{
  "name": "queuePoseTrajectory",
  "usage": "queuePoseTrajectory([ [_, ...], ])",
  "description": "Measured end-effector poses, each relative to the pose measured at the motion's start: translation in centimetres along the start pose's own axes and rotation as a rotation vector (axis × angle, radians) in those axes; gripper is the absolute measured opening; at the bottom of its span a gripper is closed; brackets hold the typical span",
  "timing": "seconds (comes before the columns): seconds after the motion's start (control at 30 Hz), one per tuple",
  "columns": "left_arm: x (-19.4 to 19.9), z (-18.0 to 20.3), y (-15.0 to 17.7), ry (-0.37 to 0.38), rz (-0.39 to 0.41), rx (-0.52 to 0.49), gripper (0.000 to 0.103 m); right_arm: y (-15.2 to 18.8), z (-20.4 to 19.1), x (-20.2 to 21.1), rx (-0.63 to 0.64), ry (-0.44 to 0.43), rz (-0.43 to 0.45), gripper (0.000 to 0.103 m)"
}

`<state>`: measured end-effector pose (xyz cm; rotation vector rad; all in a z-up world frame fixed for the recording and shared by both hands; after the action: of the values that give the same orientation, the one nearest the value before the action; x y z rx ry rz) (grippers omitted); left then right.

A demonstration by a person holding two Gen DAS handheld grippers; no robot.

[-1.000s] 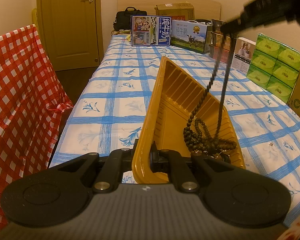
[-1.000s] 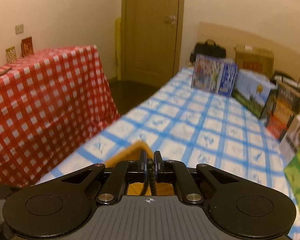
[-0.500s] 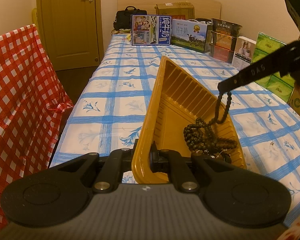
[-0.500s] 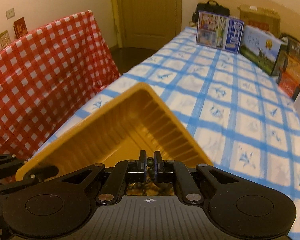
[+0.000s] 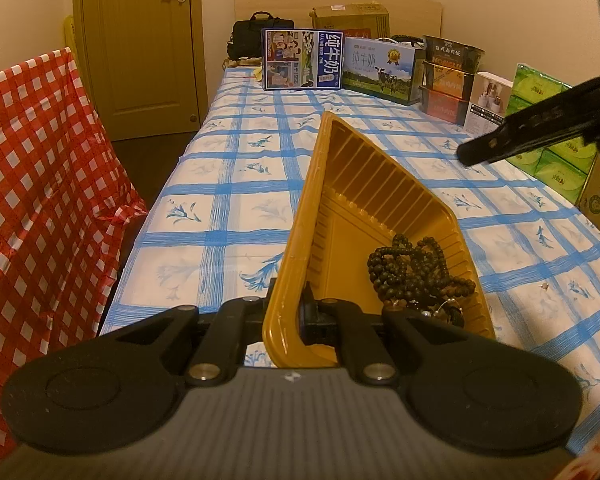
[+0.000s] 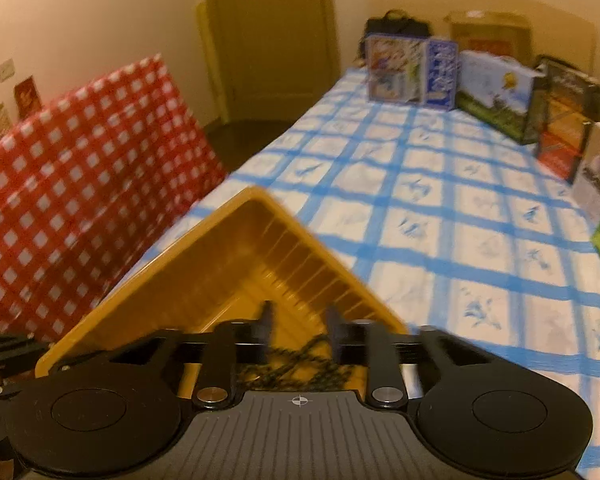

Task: Organize jewelry
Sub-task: 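Open the right tool to drop the strand into the tray, then move the right tool to the small pearl stud and pinch it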

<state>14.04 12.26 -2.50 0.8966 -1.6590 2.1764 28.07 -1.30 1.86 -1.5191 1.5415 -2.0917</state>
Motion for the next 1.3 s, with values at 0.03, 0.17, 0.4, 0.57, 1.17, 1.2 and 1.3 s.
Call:
queuePoseTrajectory([
  [0.03,0.0,0.0,0.0,0.0,0.0,-0.001,0.006,0.1,0.4,0.5,-0.009,0.01,0.013,0.047],
  [0.17,0.0,-0.1,0.0,0.0,-0.001,-0.001,0.006,2.1,2.6,2.2,-0.052,0.074,0.025,0.049],
  [0.4,0.0,-0.2,0.0,-0.002,-0.001,-0.003,0.006,8.6,5.7,4.4,-0.15,0.191,-0.008,0.049],
  [0.57,0.0,-0.3,-0.1,-0.002,-0.001,-0.005,0.006,13.4,7.2,5.9,-0.268,0.256,-0.018,0.049],
  [1.17,0.4,0.1,-0.3,-0.004,0.0,-0.02,0.006,20.9,7.9,5.6,-0.314,0.384,-0.078,0.049],
  [1.2,0.4,0.1,-0.3,-0.004,-0.001,-0.02,0.006,21.1,8.0,5.5,-0.31,0.385,-0.081,0.049],
  [1.3,0.4,0.1,-0.3,-0.005,0.0,-0.02,0.006,21.6,8.3,5.0,-0.297,0.389,-0.09,0.049],
])
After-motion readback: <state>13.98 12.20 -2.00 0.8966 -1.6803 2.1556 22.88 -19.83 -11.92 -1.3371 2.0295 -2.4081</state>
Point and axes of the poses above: each gripper's, at about its wrist camera, not at the fingertips, and x roughly against the way its jaws point, z to its right, y to its underside, the point moved 9 cm from there along -x, roughly the way its jaws point, and after that the axes turned 12 degrees about x, right-handed, at the moved point
